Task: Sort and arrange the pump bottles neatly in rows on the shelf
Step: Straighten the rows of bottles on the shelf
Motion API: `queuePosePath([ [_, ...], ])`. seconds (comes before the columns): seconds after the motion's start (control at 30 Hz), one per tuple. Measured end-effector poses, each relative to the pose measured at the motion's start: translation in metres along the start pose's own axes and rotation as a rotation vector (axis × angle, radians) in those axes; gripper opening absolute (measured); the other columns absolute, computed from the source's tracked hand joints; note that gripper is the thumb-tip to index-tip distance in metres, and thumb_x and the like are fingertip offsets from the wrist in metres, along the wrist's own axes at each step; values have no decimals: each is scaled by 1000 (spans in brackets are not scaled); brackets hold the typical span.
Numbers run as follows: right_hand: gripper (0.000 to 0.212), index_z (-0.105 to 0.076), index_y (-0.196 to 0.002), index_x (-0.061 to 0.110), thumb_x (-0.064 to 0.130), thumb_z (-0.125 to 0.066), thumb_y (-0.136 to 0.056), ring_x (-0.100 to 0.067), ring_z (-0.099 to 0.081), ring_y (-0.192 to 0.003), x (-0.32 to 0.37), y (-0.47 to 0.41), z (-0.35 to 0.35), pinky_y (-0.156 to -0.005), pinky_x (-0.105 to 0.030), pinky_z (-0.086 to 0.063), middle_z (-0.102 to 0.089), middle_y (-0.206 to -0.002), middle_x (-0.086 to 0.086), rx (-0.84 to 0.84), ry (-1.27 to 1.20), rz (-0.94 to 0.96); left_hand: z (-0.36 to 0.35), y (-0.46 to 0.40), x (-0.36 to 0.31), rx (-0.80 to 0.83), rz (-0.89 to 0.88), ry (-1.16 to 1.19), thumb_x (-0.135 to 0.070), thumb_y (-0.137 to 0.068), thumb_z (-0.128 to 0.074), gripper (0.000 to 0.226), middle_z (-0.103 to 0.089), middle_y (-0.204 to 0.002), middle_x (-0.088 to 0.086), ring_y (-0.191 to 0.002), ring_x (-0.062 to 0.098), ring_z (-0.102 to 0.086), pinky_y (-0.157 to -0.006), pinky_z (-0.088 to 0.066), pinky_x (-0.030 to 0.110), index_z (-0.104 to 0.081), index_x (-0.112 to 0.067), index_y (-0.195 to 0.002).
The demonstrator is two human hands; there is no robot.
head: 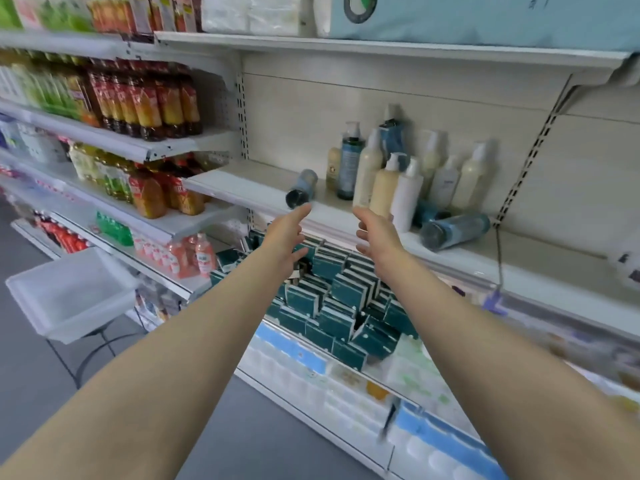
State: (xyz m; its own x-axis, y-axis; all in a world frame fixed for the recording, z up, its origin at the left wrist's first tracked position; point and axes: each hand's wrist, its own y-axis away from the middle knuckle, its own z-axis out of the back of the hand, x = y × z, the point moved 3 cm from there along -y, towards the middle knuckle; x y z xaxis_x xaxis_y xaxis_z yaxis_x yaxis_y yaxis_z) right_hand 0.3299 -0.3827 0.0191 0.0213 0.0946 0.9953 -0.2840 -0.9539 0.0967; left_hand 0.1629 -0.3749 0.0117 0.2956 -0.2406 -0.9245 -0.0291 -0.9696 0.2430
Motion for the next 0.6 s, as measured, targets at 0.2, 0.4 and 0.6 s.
queuePosePath([
  [0.2, 46, -52, -136, 18, 39, -62, -96, -22, -55, -120, -5, -29, -62, -107, -45, -47, -56, -138, -3, -27, 16, -52, 43, -52, -19, 15, 33, 26, -42, -91, -67, 65, -46, -145, 12, -128, 25, -48, -106, -45, 43, -44, -13, -145],
  [0.4, 51, -50, -141, 16, 39, -61, -96, -21, -54, -121, 1, -97, -98, -103, -41, -49, -54, -141, -3, -49, 26, -35, 49, -120, -32, 52, 35, 17, -45, -92, -65, 65, -44, -148, 12, -132, 26, -46, -110, -43, 44, -44, -14, -146],
  [0.6, 47, -53, -138, 13, 38, -58, -99, -19, -53, -108, 8, -175, -131, -107, -42, -46, -57, -123, 1, -108, 68, -75, 52, -206, -59, 16, 24, -16, -44, -93, -64, 66, -47, -144, 13, -127, 25, -50, -107, -46, 44, -44, -11, -146],
])
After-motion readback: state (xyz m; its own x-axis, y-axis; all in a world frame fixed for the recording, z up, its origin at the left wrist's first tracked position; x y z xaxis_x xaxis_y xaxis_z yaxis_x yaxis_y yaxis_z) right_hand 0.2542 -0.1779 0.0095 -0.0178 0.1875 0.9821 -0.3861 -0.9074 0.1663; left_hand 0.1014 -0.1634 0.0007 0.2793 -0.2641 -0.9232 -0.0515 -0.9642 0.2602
